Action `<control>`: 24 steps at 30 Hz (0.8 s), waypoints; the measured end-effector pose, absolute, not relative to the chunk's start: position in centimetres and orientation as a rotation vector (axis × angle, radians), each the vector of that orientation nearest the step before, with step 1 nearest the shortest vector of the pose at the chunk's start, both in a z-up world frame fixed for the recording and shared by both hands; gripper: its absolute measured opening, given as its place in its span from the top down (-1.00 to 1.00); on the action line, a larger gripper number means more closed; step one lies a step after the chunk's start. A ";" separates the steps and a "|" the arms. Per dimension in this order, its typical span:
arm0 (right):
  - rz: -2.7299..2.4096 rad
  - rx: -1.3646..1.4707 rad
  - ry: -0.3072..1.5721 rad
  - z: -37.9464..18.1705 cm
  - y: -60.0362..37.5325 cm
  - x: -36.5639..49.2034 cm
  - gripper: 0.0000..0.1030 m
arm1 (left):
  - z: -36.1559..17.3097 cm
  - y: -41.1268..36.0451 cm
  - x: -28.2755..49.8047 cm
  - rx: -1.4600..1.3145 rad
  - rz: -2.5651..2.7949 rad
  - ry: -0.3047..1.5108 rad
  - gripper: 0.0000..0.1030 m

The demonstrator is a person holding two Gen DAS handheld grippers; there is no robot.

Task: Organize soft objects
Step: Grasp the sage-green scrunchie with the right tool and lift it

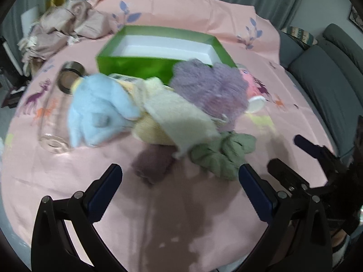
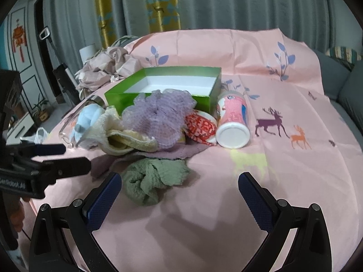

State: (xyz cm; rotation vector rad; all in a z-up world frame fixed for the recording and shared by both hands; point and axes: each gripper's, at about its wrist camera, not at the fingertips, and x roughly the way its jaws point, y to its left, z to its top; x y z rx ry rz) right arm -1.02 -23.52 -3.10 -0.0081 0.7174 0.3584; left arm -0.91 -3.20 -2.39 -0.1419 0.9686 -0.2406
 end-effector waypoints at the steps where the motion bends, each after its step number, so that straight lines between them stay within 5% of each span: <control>1: 0.359 0.006 0.723 -3.2 -23.9 -0.9 -0.99 | -2.5 -3.5 -0.9 -0.147 -0.255 0.973 -0.98; 11: 0.433 0.232 0.818 -5.2 -26.9 1.4 -0.96 | -4.8 -6.2 -0.6 -0.160 -0.395 1.007 -0.94; 22: 0.565 0.403 0.932 -8.1 -26.6 4.5 -0.49 | -7.1 -8.2 0.8 -0.158 -0.460 1.057 -0.35; 24: 0.591 0.426 0.945 -8.5 -26.3 4.9 -0.38 | -7.2 -8.4 1.0 -0.164 -0.468 1.052 -0.11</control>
